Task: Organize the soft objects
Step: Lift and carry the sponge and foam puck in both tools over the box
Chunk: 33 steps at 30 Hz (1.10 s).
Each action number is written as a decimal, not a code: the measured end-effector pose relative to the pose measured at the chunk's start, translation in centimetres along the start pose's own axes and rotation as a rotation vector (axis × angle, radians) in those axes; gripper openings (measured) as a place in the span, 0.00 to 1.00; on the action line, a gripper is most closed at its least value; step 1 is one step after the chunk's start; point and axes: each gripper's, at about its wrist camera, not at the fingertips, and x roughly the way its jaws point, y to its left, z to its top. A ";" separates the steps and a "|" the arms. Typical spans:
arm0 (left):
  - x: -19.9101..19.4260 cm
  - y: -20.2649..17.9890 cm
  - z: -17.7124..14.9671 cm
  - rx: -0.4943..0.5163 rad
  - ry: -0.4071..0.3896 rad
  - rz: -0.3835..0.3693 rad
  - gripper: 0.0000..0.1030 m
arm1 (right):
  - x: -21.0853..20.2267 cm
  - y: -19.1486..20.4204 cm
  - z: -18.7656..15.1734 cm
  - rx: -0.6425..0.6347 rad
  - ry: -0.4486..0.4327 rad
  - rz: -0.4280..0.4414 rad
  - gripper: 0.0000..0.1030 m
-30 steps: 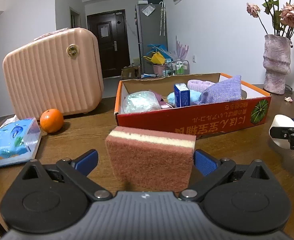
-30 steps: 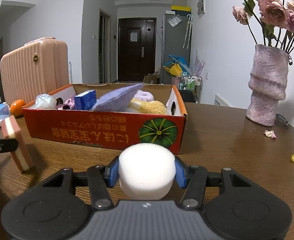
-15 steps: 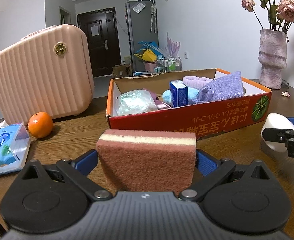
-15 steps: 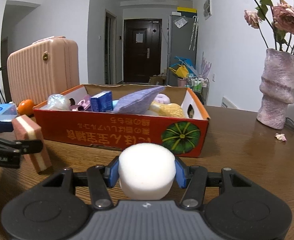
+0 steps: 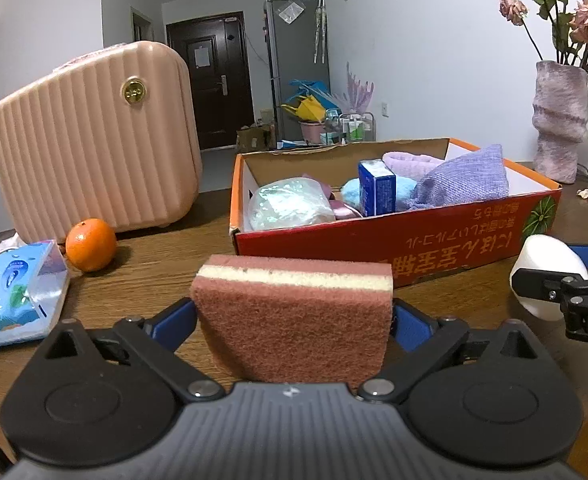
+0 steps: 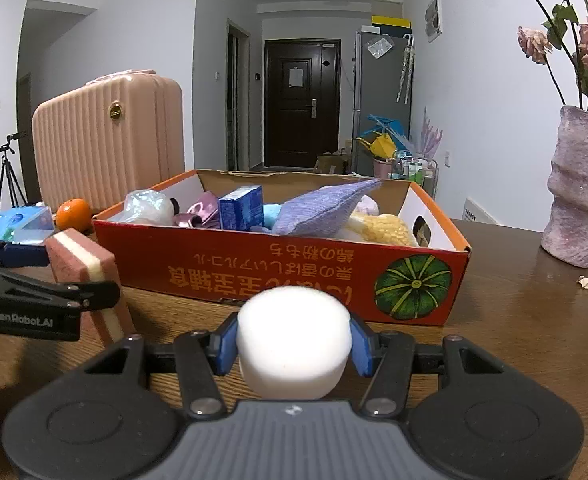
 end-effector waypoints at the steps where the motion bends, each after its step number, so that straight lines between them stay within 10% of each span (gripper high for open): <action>1: 0.0 -0.1 0.0 0.002 -0.003 0.005 0.98 | 0.0 0.0 0.0 0.000 0.000 0.000 0.52; 33: -4.1 -2.1 0.6 -0.064 -0.112 0.123 0.98 | -2.4 -0.3 1.1 0.046 -0.115 0.054 0.52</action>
